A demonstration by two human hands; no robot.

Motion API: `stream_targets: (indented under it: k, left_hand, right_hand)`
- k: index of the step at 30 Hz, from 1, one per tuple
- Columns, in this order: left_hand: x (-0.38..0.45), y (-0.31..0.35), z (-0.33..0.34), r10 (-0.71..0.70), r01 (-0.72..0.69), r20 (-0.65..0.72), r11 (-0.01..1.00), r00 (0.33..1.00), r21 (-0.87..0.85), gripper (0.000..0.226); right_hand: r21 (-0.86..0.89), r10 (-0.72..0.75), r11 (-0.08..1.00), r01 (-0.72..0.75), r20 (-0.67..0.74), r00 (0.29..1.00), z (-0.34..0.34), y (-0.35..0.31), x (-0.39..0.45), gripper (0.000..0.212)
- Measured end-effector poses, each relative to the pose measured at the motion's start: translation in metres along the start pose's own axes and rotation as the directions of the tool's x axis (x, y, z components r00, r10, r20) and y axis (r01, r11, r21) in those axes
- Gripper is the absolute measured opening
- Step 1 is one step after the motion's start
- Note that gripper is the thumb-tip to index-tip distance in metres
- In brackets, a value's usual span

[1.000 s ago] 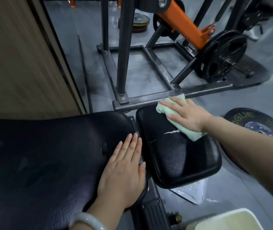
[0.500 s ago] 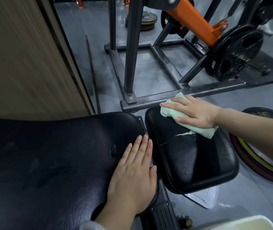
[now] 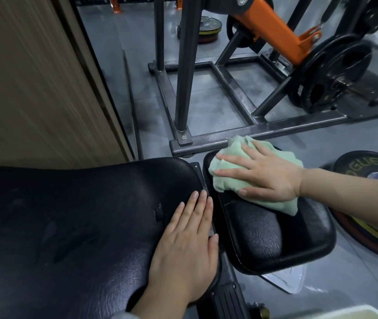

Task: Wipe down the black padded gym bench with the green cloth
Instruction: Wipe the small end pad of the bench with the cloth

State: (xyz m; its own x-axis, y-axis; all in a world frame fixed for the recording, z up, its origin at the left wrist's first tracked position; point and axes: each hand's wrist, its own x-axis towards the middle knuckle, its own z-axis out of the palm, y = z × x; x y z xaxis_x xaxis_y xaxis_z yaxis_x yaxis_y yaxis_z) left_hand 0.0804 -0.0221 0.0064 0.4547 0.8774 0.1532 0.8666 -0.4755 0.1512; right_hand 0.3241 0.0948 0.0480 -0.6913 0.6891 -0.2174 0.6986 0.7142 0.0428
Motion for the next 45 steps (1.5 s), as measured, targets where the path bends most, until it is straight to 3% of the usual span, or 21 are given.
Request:
stream_targets:
  k: [8, 12, 17, 23, 25, 26, 28, 29, 31, 36, 38, 41, 45]
  left_hand:
    - [0.000, -0.001, 0.003, 0.007, -0.007, 0.005, 1.000, 1.000, -0.003, 0.059]
    - [0.001, -0.001, 0.001, 0.007, -0.007, 0.000, 1.000, 1.000, -0.015, 0.058]
    - [0.001, -0.001, 0.001, 0.007, -0.007, -0.006, 1.000, 1.000, -0.020, 0.059]
    - [0.001, -0.001, 0.001, 0.011, -0.012, -0.014, 1.000, 1.000, -0.026, 0.058]
    - [0.001, -0.001, 0.001, 0.010, -0.011, -0.017, 0.999, 1.000, -0.034, 0.058]
    - [0.002, -0.001, 0.002, 0.008, -0.008, -0.018, 0.999, 1.000, -0.035, 0.058]
    - [0.002, -0.001, 0.002, 0.006, -0.006, -0.012, 0.999, 1.000, -0.037, 0.058]
    - [0.002, -0.001, 0.002, 0.006, -0.006, -0.008, 0.999, 1.000, -0.039, 0.058]
    - [0.001, -0.001, 0.001, 0.000, 0.000, -0.005, 0.999, 1.000, -0.050, 0.058]
    - [0.001, 0.000, 0.002, 0.002, -0.002, 0.001, 1.000, 1.000, -0.025, 0.059]
    - [0.002, 0.000, 0.001, -0.003, 0.003, -0.002, 1.000, 1.000, -0.031, 0.059]
    - [0.002, -0.001, 0.001, -0.001, 0.001, -0.010, 0.999, 1.000, -0.042, 0.060]
    - [0.002, -0.002, 0.003, 0.003, -0.004, -0.020, 0.999, 1.000, -0.037, 0.062]
  right_hand:
    - [0.114, 0.112, 0.987, -0.116, 0.040, 0.993, -0.012, 0.019, 0.033, 0.069]
    - [0.162, 0.074, 0.984, -0.078, 0.033, 0.997, -0.015, 0.016, 0.047, 0.071]
    - [0.045, -0.061, 0.997, 0.060, 0.015, 0.998, -0.014, 0.002, 0.036, 0.063]
    - [0.028, -0.145, 0.989, 0.144, 0.045, 0.988, -0.012, 0.006, 0.028, 0.061]
    - [0.015, -0.056, 0.998, 0.056, -0.022, 0.998, -0.014, 0.004, 0.027, 0.062]
    - [0.042, 0.074, 0.997, -0.071, -0.056, 0.996, -0.013, -0.002, 0.027, 0.062]
    - [0.177, 0.404, 0.899, -0.400, 0.010, 0.915, -0.012, -0.019, 0.030, 0.067]
    - [0.221, 0.498, 0.839, -0.497, 0.055, 0.866, -0.008, -0.030, 0.033, 0.071]
    - [0.239, 0.554, 0.806, -0.542, 0.021, 0.832, 0.000, -0.043, 0.042, 0.075]
    - [0.148, 0.319, 0.938, -0.313, -0.015, 0.948, -0.001, -0.033, 0.053, 0.086]
    - [0.098, 0.185, 0.978, -0.182, -0.020, 0.982, -0.004, -0.030, 0.056, 0.079]
    - [0.081, 0.035, 0.996, -0.033, -0.016, 0.999, -0.004, -0.025, 0.058, 0.068]
    - [0.095, -0.062, 0.993, 0.065, -0.037, 0.997, -0.008, -0.015, 0.056, 0.064]
